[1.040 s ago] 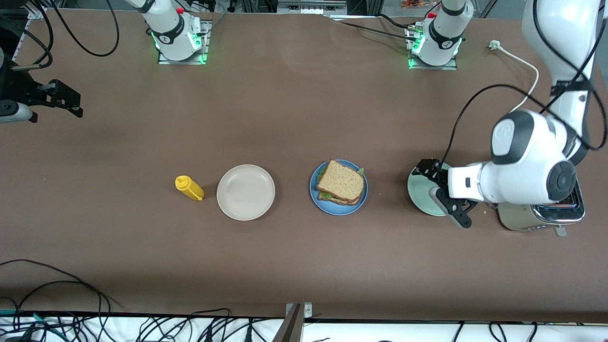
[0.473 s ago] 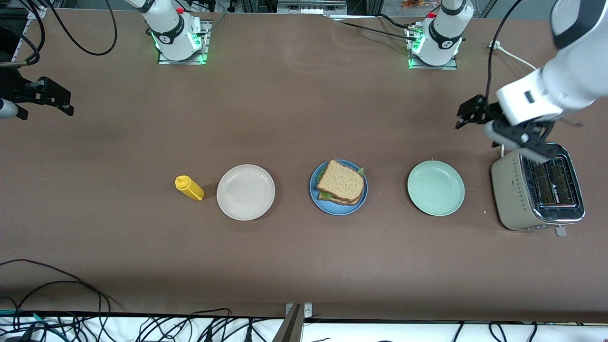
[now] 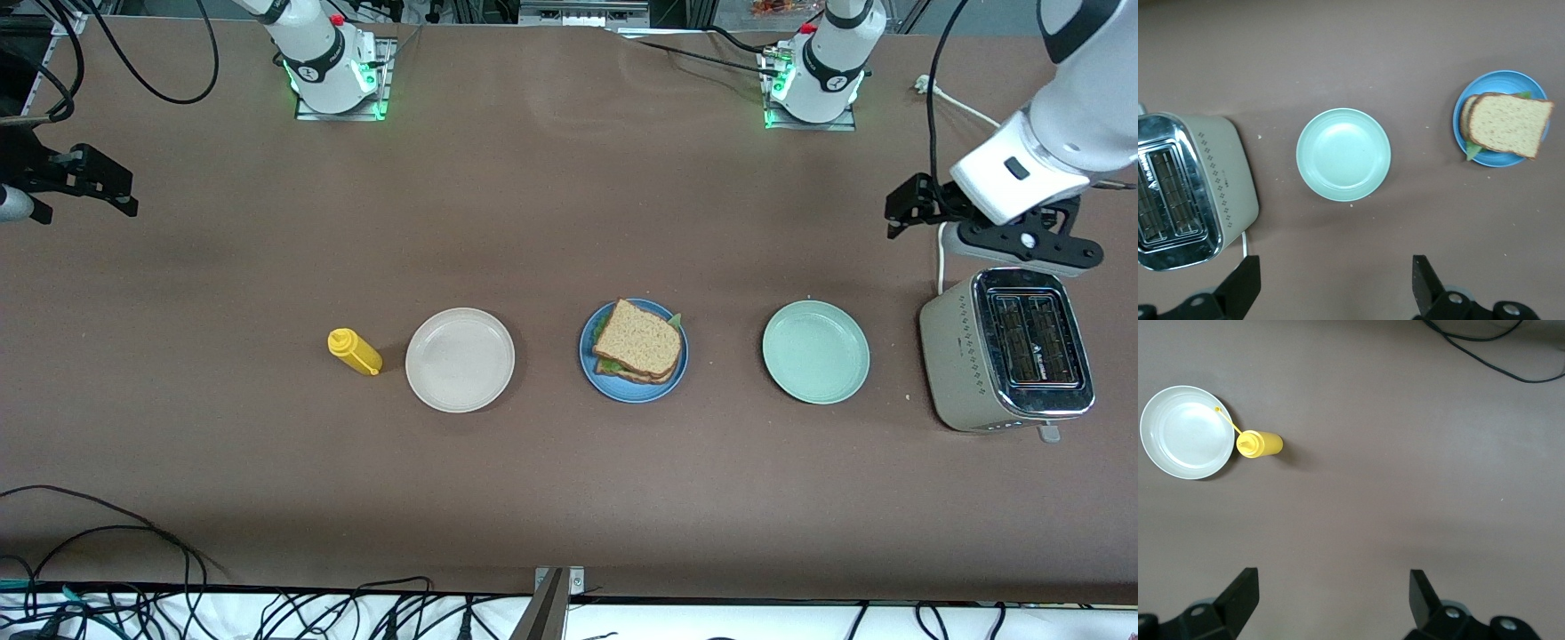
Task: Make sandwich in blue plate with both arms
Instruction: 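Open the left gripper and raise it back over the toaster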
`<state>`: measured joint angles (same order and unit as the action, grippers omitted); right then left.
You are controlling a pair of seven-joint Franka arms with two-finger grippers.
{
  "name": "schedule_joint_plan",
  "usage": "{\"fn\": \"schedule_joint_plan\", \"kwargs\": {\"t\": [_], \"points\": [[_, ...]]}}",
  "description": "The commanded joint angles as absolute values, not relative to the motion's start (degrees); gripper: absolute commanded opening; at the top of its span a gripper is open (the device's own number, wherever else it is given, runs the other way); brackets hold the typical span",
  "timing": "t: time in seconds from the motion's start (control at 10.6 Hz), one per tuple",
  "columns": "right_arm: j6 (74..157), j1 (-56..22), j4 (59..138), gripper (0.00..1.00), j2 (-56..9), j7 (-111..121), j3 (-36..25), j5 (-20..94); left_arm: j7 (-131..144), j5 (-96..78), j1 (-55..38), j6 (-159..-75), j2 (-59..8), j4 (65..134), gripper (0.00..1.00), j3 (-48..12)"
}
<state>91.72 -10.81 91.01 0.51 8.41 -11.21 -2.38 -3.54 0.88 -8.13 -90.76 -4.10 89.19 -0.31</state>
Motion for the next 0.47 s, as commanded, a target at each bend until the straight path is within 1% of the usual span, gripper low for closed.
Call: {"fn": "schedule_joint_plan", "kwargs": {"t": [0.0,0.38], "points": [[90.88,-10.90,90.35,1.00,0.70,8.26,-11.25,-2.20,-2.37,1.67,-6.60,-91.32,-3.61,90.00,1.00,-0.35],[90.88,-10.90,90.35,1.00,0.70,8.26,-11.34,-2.20,-1.14,-2.37,-3.88,-91.49,-3.08,88.60,1.00,-0.35]]}}
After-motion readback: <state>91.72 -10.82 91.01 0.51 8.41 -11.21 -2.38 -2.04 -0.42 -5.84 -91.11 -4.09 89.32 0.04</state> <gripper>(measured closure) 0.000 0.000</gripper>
